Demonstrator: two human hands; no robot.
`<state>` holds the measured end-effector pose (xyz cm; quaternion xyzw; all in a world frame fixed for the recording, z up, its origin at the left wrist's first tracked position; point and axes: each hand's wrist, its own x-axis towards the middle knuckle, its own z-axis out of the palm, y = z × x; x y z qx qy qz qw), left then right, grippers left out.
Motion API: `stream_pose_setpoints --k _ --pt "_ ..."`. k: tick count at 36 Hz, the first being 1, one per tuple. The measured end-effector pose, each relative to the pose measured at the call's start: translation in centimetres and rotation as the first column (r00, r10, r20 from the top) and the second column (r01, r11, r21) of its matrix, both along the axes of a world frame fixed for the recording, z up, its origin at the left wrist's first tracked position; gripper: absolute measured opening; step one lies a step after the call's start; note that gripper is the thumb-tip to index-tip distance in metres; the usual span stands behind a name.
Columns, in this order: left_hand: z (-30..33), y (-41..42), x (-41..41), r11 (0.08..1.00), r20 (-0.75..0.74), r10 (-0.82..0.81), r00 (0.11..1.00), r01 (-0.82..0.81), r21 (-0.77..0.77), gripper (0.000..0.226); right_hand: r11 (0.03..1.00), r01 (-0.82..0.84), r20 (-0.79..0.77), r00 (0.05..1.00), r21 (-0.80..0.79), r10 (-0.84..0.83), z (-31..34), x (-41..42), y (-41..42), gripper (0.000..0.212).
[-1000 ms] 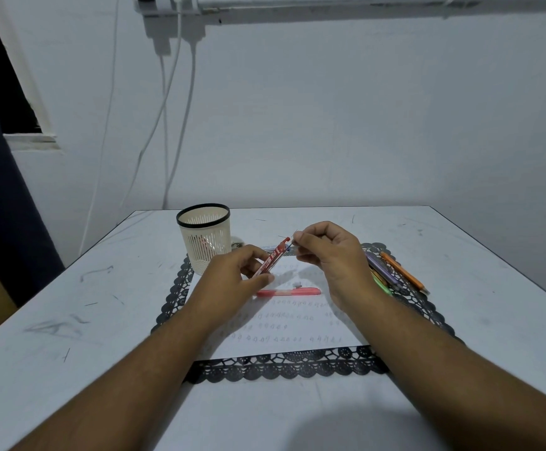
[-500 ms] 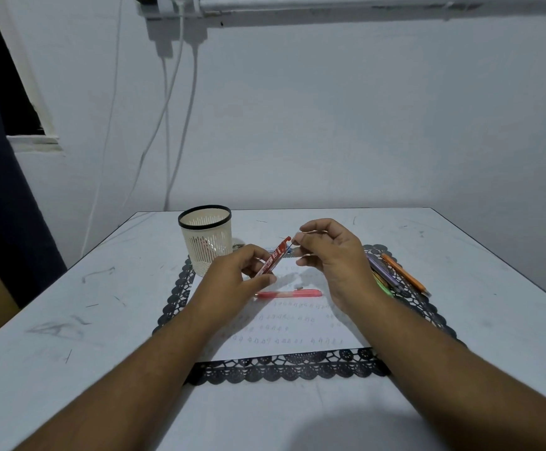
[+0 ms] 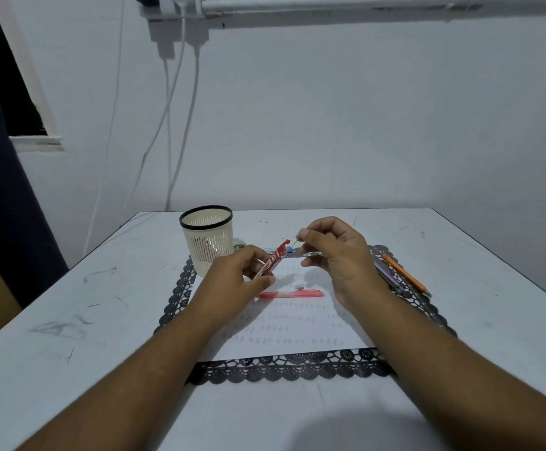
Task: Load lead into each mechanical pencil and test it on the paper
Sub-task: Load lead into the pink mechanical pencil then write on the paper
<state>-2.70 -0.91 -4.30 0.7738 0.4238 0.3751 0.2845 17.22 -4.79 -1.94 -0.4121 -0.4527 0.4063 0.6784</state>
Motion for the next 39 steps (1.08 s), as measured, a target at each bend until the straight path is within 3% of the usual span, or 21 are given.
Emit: stream_pose_setpoints --k 9,15,21,25,28,31,39 --pt "-0.3 0.2 0.1 1.0 0.056 -0.023 0.998 0.022 0.016 0.019 1.0 -0.03 0.024 0.999 0.011 0.029 0.0 -0.4 -0.4 0.008" --pt "-0.3 0.2 0.1 0.999 0.016 0.004 1.0 -0.005 0.038 0.021 0.999 -0.042 -0.001 0.999 0.004 0.042 0.5 -0.4 -0.8 0.005" --pt "-0.4 0.3 0.1 1.0 0.001 -0.008 1.0 0.008 0.02 0.026 0.999 -0.016 -0.087 0.996 0.037 0.02 1.0 -0.2 -0.7 0.002" --pt "-0.4 0.3 0.1 0.999 0.047 -0.037 0.998 0.037 0.006 0.042 0.999 -0.002 -0.188 0.982 0.045 0.011 1.4 0.3 -0.6 0.002" --pt "-0.2 0.2 0.0 0.982 0.24 -0.134 0.961 0.161 -0.099 0.054 0.999 -0.007 -0.271 0.963 0.033 0.016 1.4 0.6 -0.4 0.002" --pt "0.4 -0.4 0.2 0.903 0.509 -0.185 0.84 0.351 -0.25 0.066 1.0 -0.011 -0.312 0.95 -0.004 0.009 1.3 0.9 -0.2 0.001" --pt "0.8 -0.3 -0.1 0.773 0.687 -0.216 0.694 0.551 -0.313 0.077 0.991 -0.07 -0.328 0.944 -0.114 0.029 0.5 1.2 0.6 0.004"
